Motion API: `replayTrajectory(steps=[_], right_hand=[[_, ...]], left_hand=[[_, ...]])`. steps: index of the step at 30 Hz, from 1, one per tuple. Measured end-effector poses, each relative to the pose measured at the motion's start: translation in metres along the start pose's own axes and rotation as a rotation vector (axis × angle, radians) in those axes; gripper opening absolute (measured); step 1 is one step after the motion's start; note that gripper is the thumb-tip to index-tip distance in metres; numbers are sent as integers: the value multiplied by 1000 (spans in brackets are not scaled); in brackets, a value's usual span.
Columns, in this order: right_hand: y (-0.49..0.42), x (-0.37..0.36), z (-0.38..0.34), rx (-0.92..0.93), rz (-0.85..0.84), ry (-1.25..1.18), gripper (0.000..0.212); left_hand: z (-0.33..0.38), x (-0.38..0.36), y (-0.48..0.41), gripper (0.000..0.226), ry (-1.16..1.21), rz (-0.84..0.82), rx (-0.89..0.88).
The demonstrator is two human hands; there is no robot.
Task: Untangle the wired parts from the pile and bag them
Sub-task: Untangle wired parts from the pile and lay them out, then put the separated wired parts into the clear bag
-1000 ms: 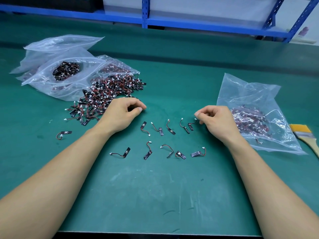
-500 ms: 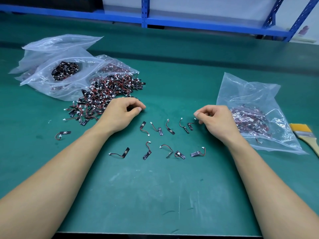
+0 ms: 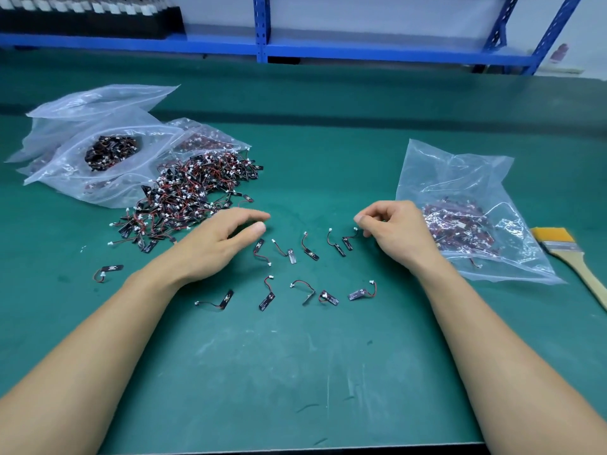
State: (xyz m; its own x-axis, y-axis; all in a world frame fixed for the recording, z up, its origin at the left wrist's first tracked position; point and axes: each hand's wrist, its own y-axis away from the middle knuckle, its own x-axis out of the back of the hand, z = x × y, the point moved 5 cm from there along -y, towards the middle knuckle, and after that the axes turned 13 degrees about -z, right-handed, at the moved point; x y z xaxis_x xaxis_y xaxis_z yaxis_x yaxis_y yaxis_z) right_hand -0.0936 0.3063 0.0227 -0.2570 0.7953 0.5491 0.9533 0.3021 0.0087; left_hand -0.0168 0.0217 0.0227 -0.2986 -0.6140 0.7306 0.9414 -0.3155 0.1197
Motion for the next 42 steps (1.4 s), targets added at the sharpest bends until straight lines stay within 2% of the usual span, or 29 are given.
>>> replayTrajectory(steps=[3, 6, 9, 18, 20, 22, 24, 28, 31, 34, 36, 39, 42], right_hand=[[0, 0, 0, -7, -4, 21, 15], [0, 0, 0, -22, -14, 21, 14], [0, 1, 0, -30, -10, -8, 14], [3, 9, -6, -29, 68, -233, 14], [3, 12, -9, 11, 93, -218, 16], [4, 17, -14, 53, 95, -172, 13], [8, 25, -18, 97, 29, -68, 8], [20, 50, -18, 62, -177, 307, 45], [28, 62, -8, -72, -342, 462, 57], [34, 73, 2, -155, -405, 523, 51], [37, 79, 4, -180, -403, 521, 49], [37, 81, 8, -216, -413, 546, 41], [32, 80, 7, -221, -317, 551, 28]], left_hand=[[9, -20, 22, 85, -84, -169, -41], [24, -38, 25, 124, -274, -197, -129], [40, -55, 10, 137, -391, -172, -184], [83, -90, -55, 127, -370, -66, -170], [84, -89, -60, 107, -360, -32, -166], [81, -86, -61, 68, -297, 10, -193], [78, -82, -61, 37, -230, 42, -220], [76, -77, -60, 11, -168, 60, -234], [80, -73, -56, 19, -204, 68, -273], [84, -62, -50, 64, -388, 100, -353], [79, -54, -46, 85, -414, 75, -337], [68, -54, -43, 94, -462, 31, -280], [65, -59, -49, 88, -492, 8, -232]])
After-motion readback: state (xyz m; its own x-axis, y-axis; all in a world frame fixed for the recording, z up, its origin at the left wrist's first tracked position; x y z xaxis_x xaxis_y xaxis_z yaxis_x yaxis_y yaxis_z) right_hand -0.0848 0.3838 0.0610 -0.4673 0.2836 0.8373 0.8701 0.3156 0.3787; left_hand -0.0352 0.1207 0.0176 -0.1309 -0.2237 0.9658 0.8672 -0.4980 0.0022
